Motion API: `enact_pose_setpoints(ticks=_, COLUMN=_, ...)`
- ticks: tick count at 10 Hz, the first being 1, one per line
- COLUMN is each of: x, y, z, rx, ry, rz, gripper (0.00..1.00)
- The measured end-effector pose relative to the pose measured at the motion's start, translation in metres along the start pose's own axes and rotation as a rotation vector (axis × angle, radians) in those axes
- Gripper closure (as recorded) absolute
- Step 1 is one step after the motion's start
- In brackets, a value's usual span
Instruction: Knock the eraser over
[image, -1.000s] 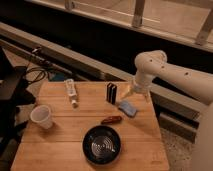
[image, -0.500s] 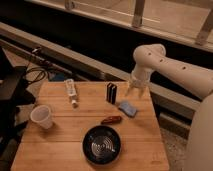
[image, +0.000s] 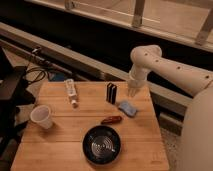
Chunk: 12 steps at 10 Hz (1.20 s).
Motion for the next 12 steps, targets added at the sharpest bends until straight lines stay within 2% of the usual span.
enact_pose_setpoints(ticks=4, x=-0.019, y=0.001, z=0.01, rx=-0.008, ry=-0.005, rz=-0.002, gripper=0.91)
enact_pose_setpoints(ticks=12, x=-0.041, y=0.014, z=0.025, rx=-0.008, ry=0.008, rz=-0.009, gripper=0.91)
